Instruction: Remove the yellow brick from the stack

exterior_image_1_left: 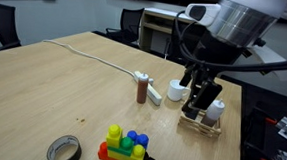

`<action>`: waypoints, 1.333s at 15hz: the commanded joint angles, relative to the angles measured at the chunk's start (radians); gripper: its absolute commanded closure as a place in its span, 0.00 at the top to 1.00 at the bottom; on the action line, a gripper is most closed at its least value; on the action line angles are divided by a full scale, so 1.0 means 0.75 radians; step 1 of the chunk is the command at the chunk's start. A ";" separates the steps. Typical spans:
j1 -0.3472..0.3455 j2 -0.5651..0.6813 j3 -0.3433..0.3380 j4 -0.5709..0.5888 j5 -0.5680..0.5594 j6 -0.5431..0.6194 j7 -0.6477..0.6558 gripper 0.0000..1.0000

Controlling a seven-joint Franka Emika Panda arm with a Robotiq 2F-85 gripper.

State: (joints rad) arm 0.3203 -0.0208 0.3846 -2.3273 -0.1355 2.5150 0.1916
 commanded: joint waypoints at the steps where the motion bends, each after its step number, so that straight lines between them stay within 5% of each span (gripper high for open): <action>1: 0.015 0.012 -0.015 0.010 -0.001 -0.003 -0.004 1.00; 12: 0.071 0.193 -0.010 0.179 -0.184 0.114 0.083 1.00; 20: 0.188 0.494 -0.111 0.365 -0.298 0.566 0.158 1.00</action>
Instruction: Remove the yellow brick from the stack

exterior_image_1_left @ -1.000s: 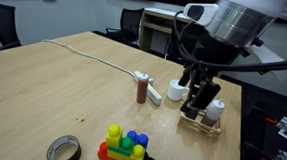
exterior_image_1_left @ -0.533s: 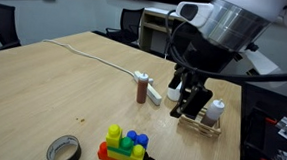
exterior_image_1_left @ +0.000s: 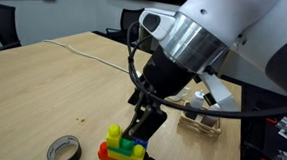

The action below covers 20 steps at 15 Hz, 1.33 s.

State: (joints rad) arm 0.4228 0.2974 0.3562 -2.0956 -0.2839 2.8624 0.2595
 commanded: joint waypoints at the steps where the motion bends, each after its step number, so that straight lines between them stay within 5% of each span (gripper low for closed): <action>1: 0.075 0.095 -0.109 0.073 -0.149 0.129 0.084 1.00; 5: 0.165 0.168 -0.225 0.128 -0.291 0.140 0.127 1.00; 14: 0.325 0.238 -0.373 0.180 -0.354 0.118 0.216 1.00; 20: 0.381 0.258 -0.421 0.189 -0.340 0.117 0.251 0.57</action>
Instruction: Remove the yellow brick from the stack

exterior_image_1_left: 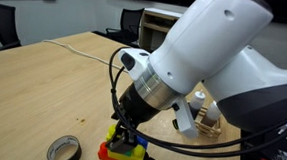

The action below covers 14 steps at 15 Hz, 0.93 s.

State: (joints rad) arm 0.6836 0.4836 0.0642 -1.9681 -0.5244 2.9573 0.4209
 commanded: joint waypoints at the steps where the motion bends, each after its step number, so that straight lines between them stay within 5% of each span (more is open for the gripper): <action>1: 0.037 0.010 -0.033 0.018 -0.017 -0.013 0.039 0.57; 4: 0.044 0.005 -0.042 0.015 -0.014 -0.022 0.054 0.67; 7: 0.049 -0.001 -0.055 0.009 -0.017 -0.021 0.073 0.58; 10: 0.057 -0.007 -0.063 0.003 -0.017 -0.018 0.088 0.27; 14: 0.063 -0.014 -0.067 -0.002 -0.018 -0.017 0.103 0.10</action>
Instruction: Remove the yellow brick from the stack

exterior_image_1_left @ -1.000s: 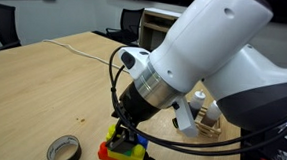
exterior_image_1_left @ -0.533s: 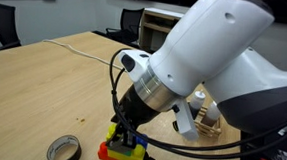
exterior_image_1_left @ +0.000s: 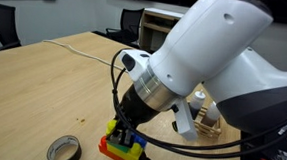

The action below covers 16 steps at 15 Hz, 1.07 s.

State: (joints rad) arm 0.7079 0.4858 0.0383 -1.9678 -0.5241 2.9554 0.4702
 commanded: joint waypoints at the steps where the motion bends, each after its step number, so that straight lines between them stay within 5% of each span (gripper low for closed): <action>1: 0.033 -0.019 -0.035 -0.003 -0.021 -0.015 0.041 0.10; 11: 0.070 -0.120 -0.099 -0.045 -0.044 -0.002 0.118 0.10; 16: 0.180 -0.239 -0.289 -0.125 -0.186 -0.006 0.315 0.10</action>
State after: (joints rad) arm 0.7781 0.3724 -0.0825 -1.9971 -0.5737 2.9559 0.5970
